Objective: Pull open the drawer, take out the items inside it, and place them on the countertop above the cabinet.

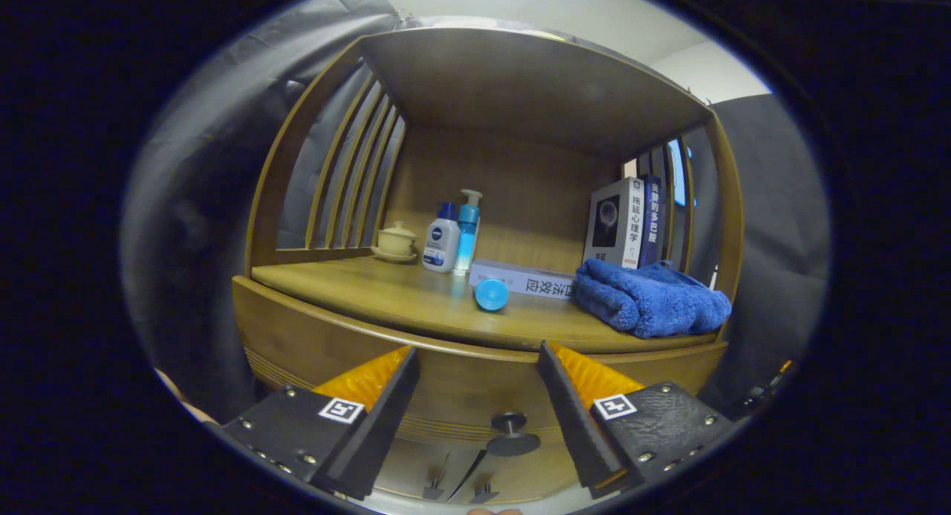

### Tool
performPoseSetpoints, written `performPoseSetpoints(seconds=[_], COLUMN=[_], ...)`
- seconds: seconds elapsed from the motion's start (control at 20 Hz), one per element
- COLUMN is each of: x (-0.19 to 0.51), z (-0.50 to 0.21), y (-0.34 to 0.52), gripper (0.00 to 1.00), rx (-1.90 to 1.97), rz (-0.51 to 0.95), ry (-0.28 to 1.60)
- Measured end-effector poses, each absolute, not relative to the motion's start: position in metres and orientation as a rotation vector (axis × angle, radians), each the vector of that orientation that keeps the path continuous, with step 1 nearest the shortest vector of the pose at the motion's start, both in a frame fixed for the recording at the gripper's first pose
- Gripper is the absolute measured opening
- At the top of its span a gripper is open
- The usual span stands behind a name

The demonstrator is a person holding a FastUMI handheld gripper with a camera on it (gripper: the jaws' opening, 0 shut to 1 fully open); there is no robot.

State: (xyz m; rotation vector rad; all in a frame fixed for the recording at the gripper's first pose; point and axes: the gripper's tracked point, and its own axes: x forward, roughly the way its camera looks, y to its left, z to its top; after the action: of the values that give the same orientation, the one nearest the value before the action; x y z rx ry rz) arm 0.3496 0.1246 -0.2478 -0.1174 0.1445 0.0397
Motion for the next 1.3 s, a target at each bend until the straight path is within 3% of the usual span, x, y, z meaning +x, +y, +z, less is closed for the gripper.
performPoseSetpoints(seconds=[0.95,1.3], x=[0.357,0.345], z=[-0.247,-0.151], y=[0.124,0.08], gripper=[0.97,0.97], rx=[-0.105,-0.041], rz=[0.04,0.007], ry=[0.162,-0.001])
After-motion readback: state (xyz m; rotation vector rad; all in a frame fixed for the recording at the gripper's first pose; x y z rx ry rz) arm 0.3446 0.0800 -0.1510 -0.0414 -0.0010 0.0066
